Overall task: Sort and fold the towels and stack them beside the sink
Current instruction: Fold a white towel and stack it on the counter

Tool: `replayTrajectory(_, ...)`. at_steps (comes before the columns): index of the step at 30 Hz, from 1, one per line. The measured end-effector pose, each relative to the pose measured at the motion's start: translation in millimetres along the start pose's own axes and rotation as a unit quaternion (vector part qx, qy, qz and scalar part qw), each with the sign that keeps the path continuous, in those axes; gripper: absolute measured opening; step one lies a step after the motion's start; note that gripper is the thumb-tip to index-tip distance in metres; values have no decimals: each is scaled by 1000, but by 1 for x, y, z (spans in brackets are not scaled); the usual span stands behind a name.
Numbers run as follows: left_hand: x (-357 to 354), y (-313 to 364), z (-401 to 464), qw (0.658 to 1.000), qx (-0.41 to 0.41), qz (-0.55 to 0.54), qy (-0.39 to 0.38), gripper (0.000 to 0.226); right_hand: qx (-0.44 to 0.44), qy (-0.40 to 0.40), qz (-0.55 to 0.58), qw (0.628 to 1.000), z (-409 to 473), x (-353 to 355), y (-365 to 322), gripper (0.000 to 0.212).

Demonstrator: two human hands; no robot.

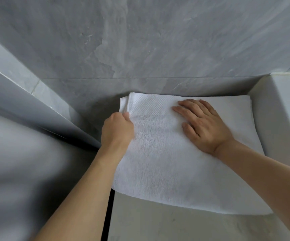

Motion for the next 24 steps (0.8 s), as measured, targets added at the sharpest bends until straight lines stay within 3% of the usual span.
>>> replayTrajectory(6, -2, 11, -32, 995, -69, 72, 3, 53, -1, 8, 0, 1000, 1, 2, 0, 52)
replayTrajectory(9, -1, 5, -47, 993, -84, 80, 22, 40, -3, 5, -4, 1000, 1, 1, -1, 52)
replayTrajectory(11, 0, 0, -49, 997, -70, 37, 17, 38, -4, 8, -4, 1000, 0, 1, 0, 52)
replayTrajectory(15, -2, -19, -61, 988, 8, -153, -29, 49, -7, 14, -2, 1000, 1, 1, 0, 52)
replayTrajectory(18, -14, -28, -80, 992, 1, -102, -76, 40, -8, 24, 3, 1000, 0, 4, -1, 52)
replayTrajectory(22, -15, -34, -88, 994, -8, -110, -10, 37, -16, 38, -20, 999, -3, 6, -3, 51)
replayTrajectory(24, -12, -32, -91, 999, -21, -49, 7, 37, -41, 43, -54, 997, -7, 9, -3, 51)
Point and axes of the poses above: each hand's wrist, its own z-axis towards the middle knuckle, its own x-axis out of the back of the hand, y = z × x, the point moved 10 cm from there along z, towards the middle knuckle, and after that the axes turned 12 degrees about -x, right-handed, at the moved point
